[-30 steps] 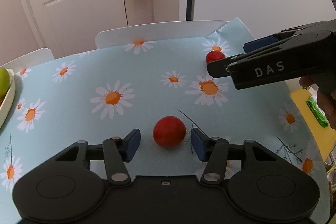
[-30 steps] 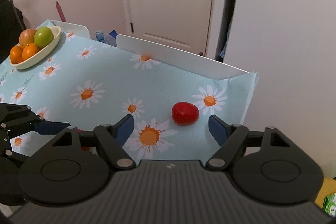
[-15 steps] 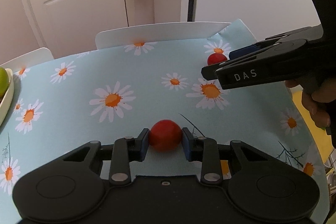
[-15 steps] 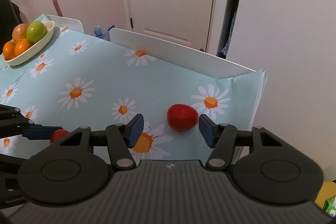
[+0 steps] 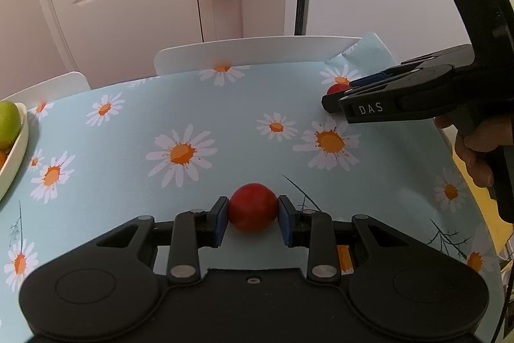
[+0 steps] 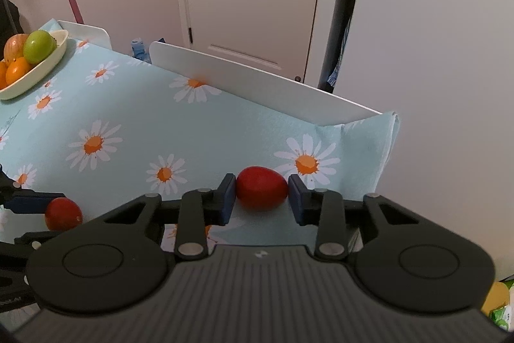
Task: Organize fruits
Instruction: 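Carry the cherry tomato with the left gripper into the bowl and release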
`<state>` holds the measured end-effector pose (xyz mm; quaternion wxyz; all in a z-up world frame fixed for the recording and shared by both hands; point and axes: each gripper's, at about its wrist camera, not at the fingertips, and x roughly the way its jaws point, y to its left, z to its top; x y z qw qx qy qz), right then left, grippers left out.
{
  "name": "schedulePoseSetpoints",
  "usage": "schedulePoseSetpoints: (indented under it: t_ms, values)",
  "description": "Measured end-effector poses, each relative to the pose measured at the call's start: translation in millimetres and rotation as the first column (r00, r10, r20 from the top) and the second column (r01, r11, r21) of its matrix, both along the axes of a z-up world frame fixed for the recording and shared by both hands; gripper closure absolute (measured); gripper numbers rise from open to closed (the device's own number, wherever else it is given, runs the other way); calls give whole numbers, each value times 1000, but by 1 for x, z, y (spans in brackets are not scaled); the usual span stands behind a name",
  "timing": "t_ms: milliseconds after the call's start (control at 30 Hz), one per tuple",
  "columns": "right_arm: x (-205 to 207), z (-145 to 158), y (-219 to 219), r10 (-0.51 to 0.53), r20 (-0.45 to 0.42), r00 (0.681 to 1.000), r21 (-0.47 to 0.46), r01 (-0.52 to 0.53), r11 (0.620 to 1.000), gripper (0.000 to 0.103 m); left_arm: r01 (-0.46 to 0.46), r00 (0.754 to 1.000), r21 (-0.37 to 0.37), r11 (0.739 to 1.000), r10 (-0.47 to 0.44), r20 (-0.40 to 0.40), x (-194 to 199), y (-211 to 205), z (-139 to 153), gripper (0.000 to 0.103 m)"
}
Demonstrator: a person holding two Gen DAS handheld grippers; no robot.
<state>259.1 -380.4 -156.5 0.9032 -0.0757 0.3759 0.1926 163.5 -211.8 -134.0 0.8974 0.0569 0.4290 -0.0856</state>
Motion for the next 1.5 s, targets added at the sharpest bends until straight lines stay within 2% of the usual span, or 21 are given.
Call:
schedulePoseSetpoints:
  t_ms: [300,767,1133,1500]
  values:
    - [-13,26,2,2,10,1000,34,-2,999,53,-25,999,-19,999,26,39,-10,12,23,67]
    - [-49,100,43,75,62,995,80,-80,994,53,-113,984,-32,993,116,136,-38,58,85,67]
    - [-56,142,130,159,86,984,118,-169,979,53,-198,959,-32,980,200,198,-41,143,123,67]
    - [-33,160,240,173,70,982,159,-182,970,53,-229,953,-24,973,230,197,-18,251,134,67]
